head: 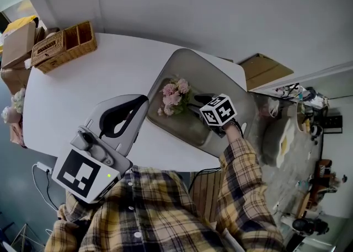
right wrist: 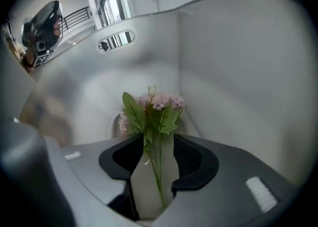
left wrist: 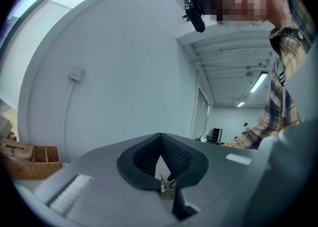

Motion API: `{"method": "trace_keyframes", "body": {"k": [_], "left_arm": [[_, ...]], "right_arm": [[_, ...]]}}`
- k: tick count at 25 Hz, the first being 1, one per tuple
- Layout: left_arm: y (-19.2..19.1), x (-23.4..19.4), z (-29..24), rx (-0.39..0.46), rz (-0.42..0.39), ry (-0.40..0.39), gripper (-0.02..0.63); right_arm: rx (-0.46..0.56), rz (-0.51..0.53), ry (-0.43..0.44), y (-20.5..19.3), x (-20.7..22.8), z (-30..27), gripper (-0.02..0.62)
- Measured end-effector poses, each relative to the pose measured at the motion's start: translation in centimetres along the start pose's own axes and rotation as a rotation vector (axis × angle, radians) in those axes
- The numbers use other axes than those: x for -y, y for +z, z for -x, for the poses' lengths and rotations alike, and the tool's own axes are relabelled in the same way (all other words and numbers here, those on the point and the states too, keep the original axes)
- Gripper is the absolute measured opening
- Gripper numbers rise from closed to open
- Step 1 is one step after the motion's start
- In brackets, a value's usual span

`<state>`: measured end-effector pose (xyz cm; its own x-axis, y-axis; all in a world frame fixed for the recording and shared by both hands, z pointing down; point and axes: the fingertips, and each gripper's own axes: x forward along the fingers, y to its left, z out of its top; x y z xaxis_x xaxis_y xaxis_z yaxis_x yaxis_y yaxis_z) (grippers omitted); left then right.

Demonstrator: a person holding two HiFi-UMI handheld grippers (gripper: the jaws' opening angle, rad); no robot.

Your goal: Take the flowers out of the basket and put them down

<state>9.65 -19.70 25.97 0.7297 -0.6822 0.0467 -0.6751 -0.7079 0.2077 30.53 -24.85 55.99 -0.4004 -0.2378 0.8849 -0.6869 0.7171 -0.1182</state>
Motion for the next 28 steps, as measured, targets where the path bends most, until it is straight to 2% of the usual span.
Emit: {"method": "trace_keyframes", "body": {"k": [8, 18, 25, 28], "left_arm": [[0.1, 0.0, -0.2, 0.013, -0.001, -0.005, 0.012], [0.4, -0.1, -0.4, 0.028, -0.01, -0.003, 0.012], [0.1, -0.2, 0.1, 0.011, -0.007, 0.003, 0.012], [0.5, 0.1, -0.1, 0.029, -0.014, 0.001, 0.012]], "right_arm": [[-0.112, 0.02, 0.039, -3.2, -0.7, -2.1, 0.201], [-0.187, 0.012, 0.055, -5.4, -1.0, -4.0, 0.195], [-0.211, -0.013, 0.041, -6.4, -0.7, -4.4, 0.122], [-0.206, -0.01, 0.039, -6.3, -0.6, -4.2, 0.096]]}}
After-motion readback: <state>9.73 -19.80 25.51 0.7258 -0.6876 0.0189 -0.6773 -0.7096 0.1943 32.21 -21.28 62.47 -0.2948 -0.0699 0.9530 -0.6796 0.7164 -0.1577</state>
